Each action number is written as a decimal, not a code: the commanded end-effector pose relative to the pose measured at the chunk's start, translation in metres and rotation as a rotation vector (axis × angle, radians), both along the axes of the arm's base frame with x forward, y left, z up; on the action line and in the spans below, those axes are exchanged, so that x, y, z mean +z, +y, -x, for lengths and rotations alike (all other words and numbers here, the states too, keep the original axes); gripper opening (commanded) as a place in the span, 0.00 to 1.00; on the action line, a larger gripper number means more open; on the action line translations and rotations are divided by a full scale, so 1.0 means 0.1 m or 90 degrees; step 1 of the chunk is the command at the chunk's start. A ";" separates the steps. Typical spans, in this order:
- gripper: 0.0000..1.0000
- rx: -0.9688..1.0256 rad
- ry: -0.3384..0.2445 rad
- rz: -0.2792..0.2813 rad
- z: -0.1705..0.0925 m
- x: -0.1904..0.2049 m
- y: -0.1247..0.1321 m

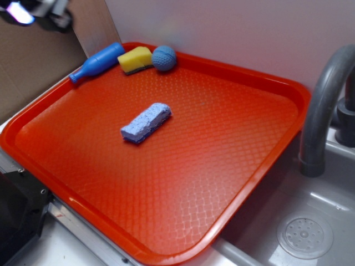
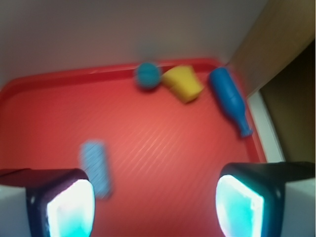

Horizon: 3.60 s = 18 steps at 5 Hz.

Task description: Grab the blue ball.

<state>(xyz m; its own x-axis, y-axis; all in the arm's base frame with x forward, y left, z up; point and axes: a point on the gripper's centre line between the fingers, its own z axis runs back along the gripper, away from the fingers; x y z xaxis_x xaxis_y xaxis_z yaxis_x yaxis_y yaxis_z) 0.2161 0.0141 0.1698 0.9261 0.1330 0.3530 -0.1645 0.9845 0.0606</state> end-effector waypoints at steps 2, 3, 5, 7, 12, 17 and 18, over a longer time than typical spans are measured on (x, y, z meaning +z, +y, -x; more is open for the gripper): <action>1.00 -0.060 0.014 -0.018 -0.79 -0.79 0.31; 1.00 -0.060 0.014 -0.018 -0.79 -0.79 0.31; 1.00 -0.060 0.014 -0.018 -0.79 -0.79 0.31; 1.00 -0.125 -0.053 0.035 -0.45 -0.45 0.45; 1.00 -0.270 0.000 -0.101 -1.18 -0.94 0.22; 1.00 -0.258 0.049 -0.126 -1.59 -1.39 0.52; 0.00 -0.270 0.079 -0.097 -1.62 -1.49 0.60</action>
<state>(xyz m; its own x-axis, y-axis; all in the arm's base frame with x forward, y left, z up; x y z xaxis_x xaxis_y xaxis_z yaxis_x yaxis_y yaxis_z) 0.3668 0.0616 0.0217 0.9323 -0.2924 0.2130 0.2544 0.9485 0.1888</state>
